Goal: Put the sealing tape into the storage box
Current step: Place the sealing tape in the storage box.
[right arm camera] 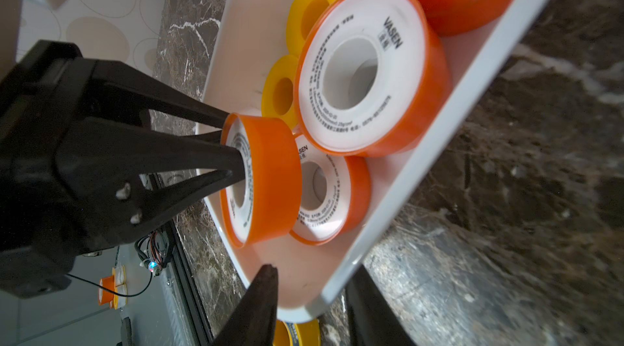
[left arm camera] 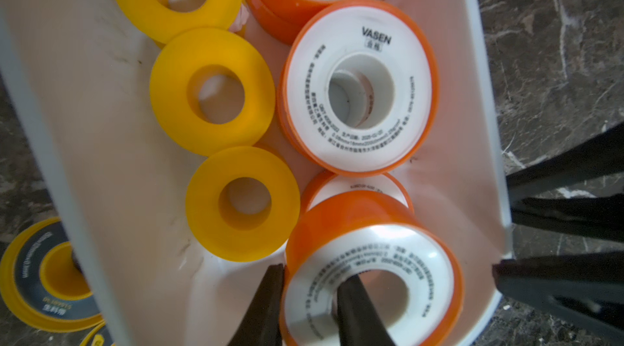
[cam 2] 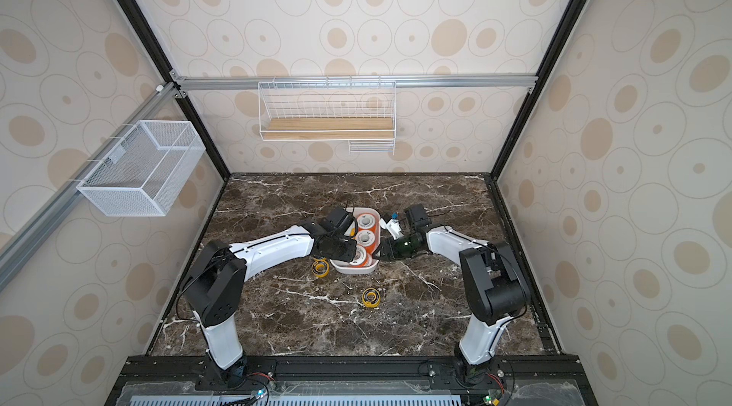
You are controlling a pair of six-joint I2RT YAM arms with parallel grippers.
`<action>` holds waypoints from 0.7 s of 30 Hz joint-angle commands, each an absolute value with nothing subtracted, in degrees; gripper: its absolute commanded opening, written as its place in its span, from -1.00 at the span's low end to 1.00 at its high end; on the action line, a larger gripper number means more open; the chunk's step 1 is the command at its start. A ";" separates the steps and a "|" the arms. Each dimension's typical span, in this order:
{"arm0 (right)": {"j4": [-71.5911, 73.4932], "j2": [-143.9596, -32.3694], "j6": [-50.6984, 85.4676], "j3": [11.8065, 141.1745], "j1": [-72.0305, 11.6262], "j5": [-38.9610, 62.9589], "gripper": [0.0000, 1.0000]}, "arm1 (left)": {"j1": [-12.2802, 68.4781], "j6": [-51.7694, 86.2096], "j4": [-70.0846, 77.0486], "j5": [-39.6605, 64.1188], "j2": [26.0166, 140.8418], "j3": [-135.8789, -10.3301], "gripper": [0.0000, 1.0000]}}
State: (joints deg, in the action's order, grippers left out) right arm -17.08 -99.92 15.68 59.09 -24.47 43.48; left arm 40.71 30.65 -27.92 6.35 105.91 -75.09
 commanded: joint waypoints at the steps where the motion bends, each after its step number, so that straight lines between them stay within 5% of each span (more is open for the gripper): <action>1: -16.35 -99.75 15.57 59.65 -24.79 44.46 -0.23 | 41.57 30.77 -27.77 6.92 106.94 -77.83 -0.43; 21: -17.48 -99.39 15.03 59.77 -24.81 43.33 -0.22 | 42.43 29.89 -27.60 9.82 109.42 -80.07 -0.31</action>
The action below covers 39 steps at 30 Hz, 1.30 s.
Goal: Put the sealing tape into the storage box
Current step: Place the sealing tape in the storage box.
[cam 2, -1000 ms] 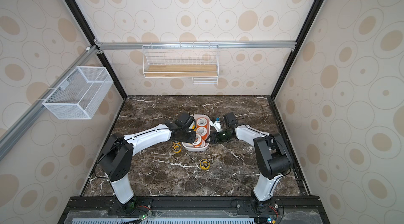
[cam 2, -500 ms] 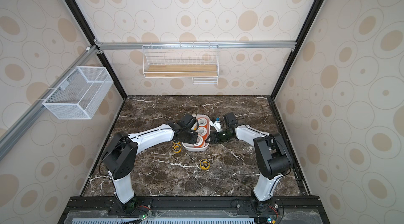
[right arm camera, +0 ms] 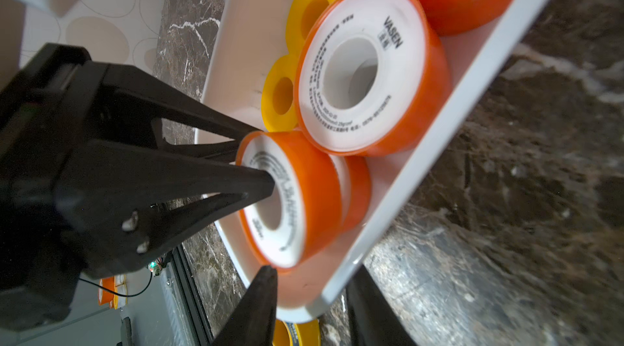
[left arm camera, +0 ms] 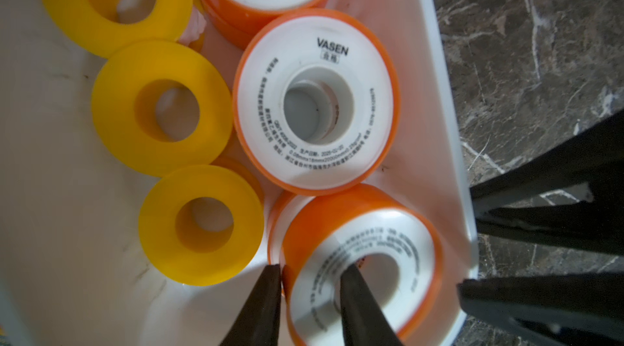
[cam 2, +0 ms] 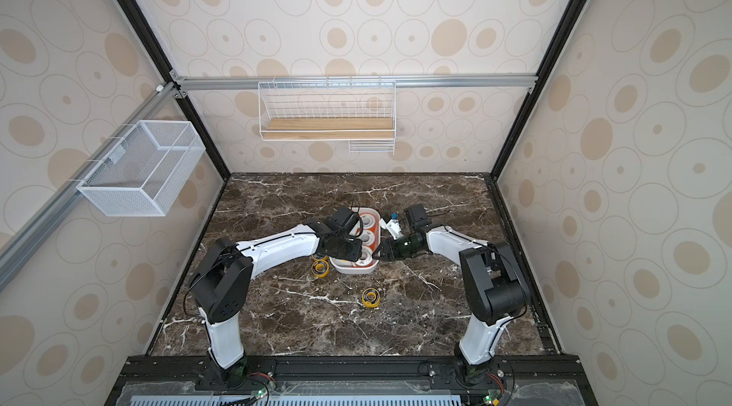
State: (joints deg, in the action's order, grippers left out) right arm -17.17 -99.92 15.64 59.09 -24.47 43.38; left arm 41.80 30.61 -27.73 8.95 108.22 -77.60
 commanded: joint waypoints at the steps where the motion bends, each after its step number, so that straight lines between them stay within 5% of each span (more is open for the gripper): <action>1: -17.50 -99.15 14.90 59.72 -24.78 43.02 -0.21 | 42.49 29.88 -27.60 9.82 109.53 -80.00 -0.31; 14: -18.63 -96.44 14.51 58.74 -24.80 39.22 -0.21 | 42.61 29.89 -27.07 9.37 106.85 -78.89 -0.14; 24: -22.76 -90.51 12.81 58.07 -24.80 31.51 -0.17 | 42.40 27.05 -30.06 1.01 95.47 -75.56 0.07; 39: -26.87 -78.17 8.33 49.27 -27.30 25.41 -0.05 | 33.63 25.49 -33.16 -4.94 74.00 -60.45 0.12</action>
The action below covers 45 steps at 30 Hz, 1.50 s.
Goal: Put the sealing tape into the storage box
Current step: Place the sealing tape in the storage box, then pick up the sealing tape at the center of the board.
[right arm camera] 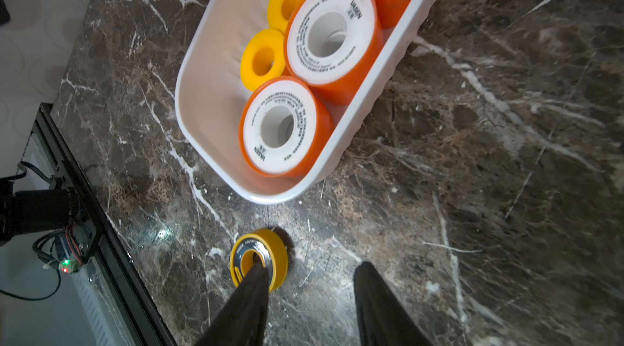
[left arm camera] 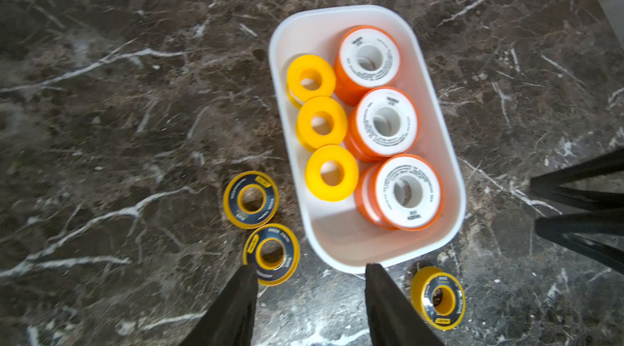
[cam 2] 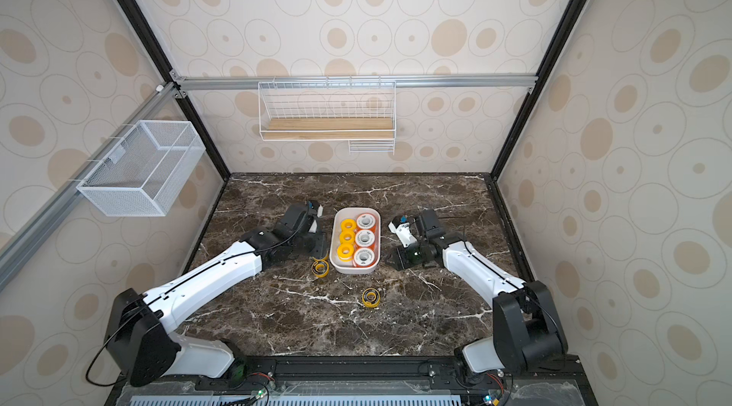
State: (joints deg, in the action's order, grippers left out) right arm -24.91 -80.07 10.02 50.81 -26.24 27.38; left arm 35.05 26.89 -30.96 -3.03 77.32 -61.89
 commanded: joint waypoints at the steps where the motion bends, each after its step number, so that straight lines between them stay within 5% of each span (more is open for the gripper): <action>1: -27.08 -77.82 8.18 48.92 -27.72 25.27 -0.04 | 32.84 25.31 -33.56 -4.80 72.77 -59.47 0.12; 16: -29.53 -73.92 8.54 44.83 -40.95 12.67 0.18 | 21.57 26.85 -32.43 2.99 64.35 -50.69 0.13; 29: -26.91 -76.52 10.63 43.37 -51.86 3.96 0.88 | 21.48 26.32 -31.97 3.26 64.89 -50.43 0.13; 45: -26.48 -89.14 11.74 49.57 -57.09 0.09 0.87 | 21.47 26.10 -32.12 2.86 64.95 -50.36 0.13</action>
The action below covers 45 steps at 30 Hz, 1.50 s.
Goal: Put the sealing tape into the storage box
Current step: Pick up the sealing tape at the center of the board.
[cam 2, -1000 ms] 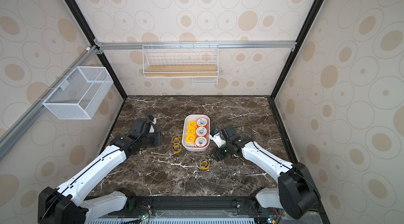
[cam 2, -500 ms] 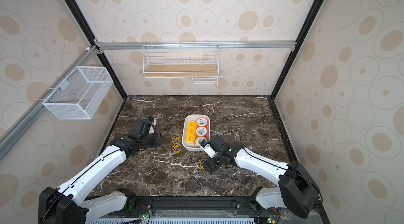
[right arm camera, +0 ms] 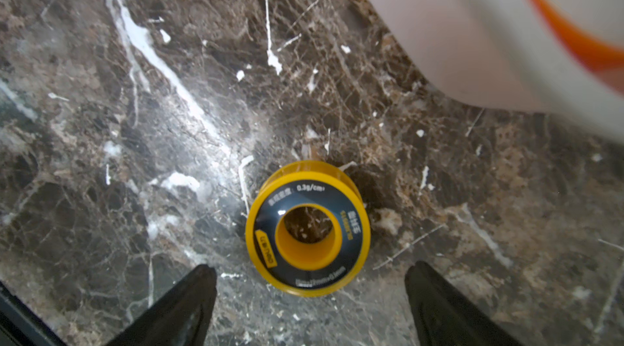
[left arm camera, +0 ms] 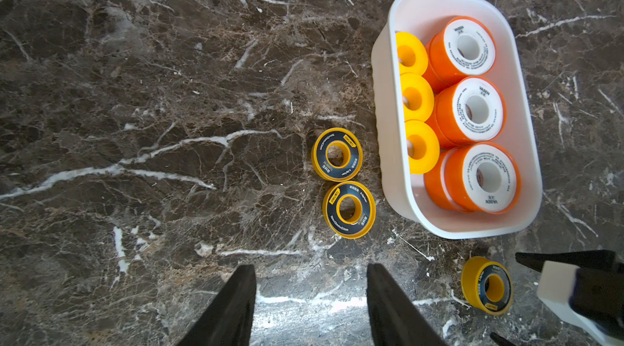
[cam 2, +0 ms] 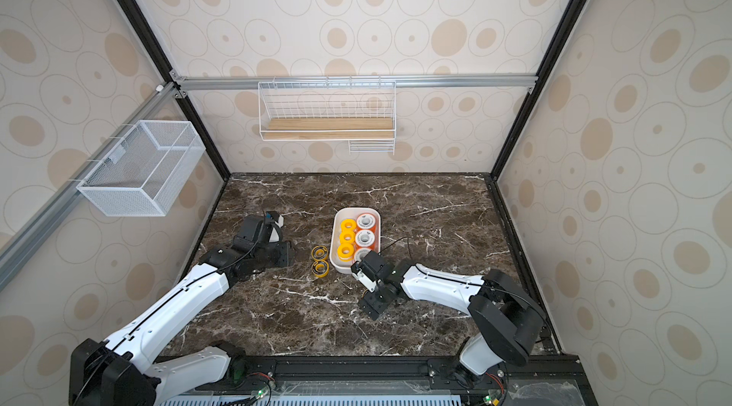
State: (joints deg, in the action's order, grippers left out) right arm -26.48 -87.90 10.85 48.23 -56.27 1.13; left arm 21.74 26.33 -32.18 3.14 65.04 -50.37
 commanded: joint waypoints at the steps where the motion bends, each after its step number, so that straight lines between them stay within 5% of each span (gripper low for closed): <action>1: -26.20 -89.67 11.94 49.80 -57.13 0.14 0.85 | 21.48 26.09 -32.12 2.90 64.90 -50.28 0.13; 26: -26.44 -93.39 13.78 52.44 -57.26 -0.51 0.27 | 21.42 25.75 -32.17 3.21 65.47 -50.89 0.12; 45: -28.12 -87.82 11.52 57.89 -57.05 9.16 0.19 | 21.44 26.54 -29.62 7.25 67.39 -50.56 0.13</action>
